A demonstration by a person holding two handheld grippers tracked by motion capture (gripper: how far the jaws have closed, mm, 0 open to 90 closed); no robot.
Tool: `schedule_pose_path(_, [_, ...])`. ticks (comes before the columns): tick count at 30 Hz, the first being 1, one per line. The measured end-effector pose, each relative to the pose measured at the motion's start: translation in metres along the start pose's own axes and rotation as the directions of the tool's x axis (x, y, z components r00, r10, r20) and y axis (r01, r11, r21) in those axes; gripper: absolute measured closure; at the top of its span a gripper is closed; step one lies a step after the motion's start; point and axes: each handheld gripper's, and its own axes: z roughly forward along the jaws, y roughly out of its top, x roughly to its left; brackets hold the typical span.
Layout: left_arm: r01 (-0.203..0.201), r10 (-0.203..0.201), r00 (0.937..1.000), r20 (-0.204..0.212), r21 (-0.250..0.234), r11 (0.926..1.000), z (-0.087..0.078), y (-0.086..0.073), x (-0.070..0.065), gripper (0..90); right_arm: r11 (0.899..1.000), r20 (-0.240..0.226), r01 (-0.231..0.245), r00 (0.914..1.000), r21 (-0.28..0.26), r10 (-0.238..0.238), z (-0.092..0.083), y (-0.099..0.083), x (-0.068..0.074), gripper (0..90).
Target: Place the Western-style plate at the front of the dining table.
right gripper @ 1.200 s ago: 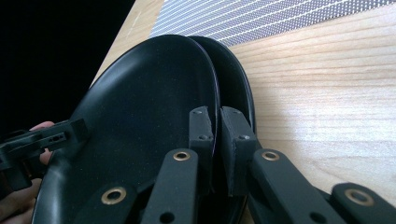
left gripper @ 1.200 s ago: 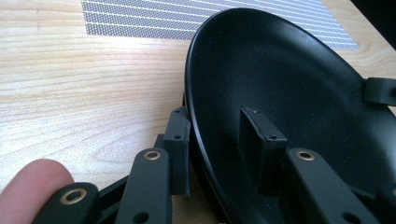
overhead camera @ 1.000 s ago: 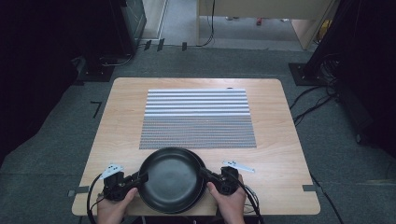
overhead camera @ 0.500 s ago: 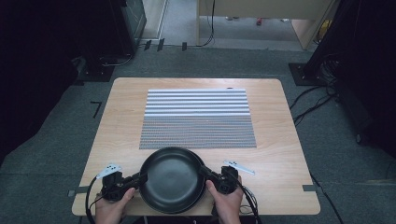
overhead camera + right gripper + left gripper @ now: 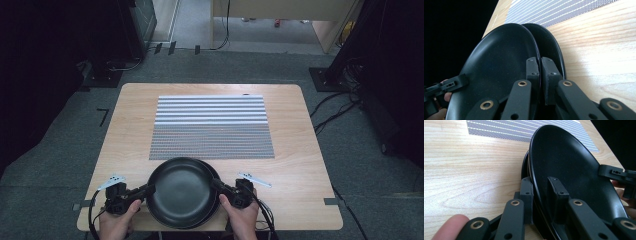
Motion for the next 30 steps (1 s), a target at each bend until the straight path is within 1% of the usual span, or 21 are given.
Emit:
schedule_pose_path(3, [-0.007,0.007,1.0000,-0.007,0.012,0.9999,-0.002,0.000,0.001,75.3,1.000,-0.006,-0.003,1.0000,0.013,0.003,0.001,0.000,0.001,84.9])
schedule_pose_path(6, [-0.023,0.023,0.9997,-0.006,0.014,0.9996,-0.004,0.000,0.003,74.7,0.999,0.000,0.025,0.9997,0.024,-0.025,0.006,-0.002,0.003,82.6])
schedule_pose_path(8, [-0.032,0.032,0.9994,-0.009,0.013,0.9994,-0.004,0.000,0.003,74.5,0.999,0.001,0.033,0.9994,0.035,-0.033,0.008,-0.003,0.004,81.1])
schedule_pose_path(11, [-0.033,0.033,0.9995,-0.002,0.016,0.9993,-0.004,0.000,0.004,74.4,0.998,0.023,0.055,0.9982,0.043,-0.056,0.009,-0.003,0.008,79.8])
schedule_pose_path(12, [-0.033,0.033,0.9995,-0.001,0.016,0.9993,-0.004,0.000,0.004,74.3,0.998,0.024,0.043,0.9987,0.045,-0.045,0.009,-0.003,0.008,80.5])
schedule_pose_path(13, [-0.033,0.033,0.9995,0.000,0.014,0.9994,-0.004,0.000,0.005,74.4,0.999,0.018,0.016,0.9997,0.048,-0.017,0.009,-0.002,0.007,81.8])
schedule_pose_path(14, [-0.028,0.028,0.9996,0.001,0.014,0.9995,-0.004,0.000,0.005,74.4,0.998,0.004,-0.033,0.9995,0.052,0.032,0.009,-0.001,0.004,83.4])
schedule_pose_path(15, [-0.025,0.025,0.9997,0.004,0.012,0.9996,-0.004,-0.001,0.005,74.5,0.994,-0.011,-0.090,0.9958,0.058,0.091,0.009,0.000,0.002,84.5])
schedule_pose_path(16, [-0.023,0.023,0.9997,0.009,0.009,0.9997,-0.004,-0.001,0.005,74.6,0.990,-0.022,-0.128,0.9914,0.064,0.129,0.009,0.001,0.000,84.8])
schedule_pose_path(18, [0.005,-0.006,0.9995,0.030,0.008,1.0000,-0.004,-0.001,0.007,75.6,0.991,-0.027,-0.128,0.9912,0.047,0.130,0.009,0.000,-0.001,84.9])
schedule_pose_path(19, [0.010,-0.011,0.9992,0.037,0.012,0.9999,-0.004,0.000,0.008,75.9,0.989,-0.033,-0.141,0.9893,0.044,0.142,0.009,0.000,-0.002,85.3])
schedule_pose_path(20, [0.015,-0.016,0.9991,0.041,0.013,0.9998,-0.004,0.000,0.008,76.1,0.985,-0.050,-0.164,0.9848,0.046,0.166,0.009,0.000,-0.004,85.5])
schedule_pose_path(24, [0.020,-0.020,0.9991,0.037,0.018,0.9996,-0.003,0.002,0.006,76.8,0.985,-0.057,-0.163,0.9844,0.060,0.167,0.008,0.002,-0.006,85.3])
schedule_pose_path(27, [0.008,-0.009,0.9996,0.027,0.025,0.9996,-0.001,0.005,0.002,77.0,0.986,-0.063,-0.153,0.9856,0.060,0.157,0.005,0.005,-0.005,85.0])
schedule_pose_path(30, [0.013,-0.014,0.9991,0.040,0.020,0.9997,0.001,0.011,-0.001,77.3,0.989,-0.071,-0.137,0.9875,0.057,0.141,0.001,0.012,-0.003,85.0])
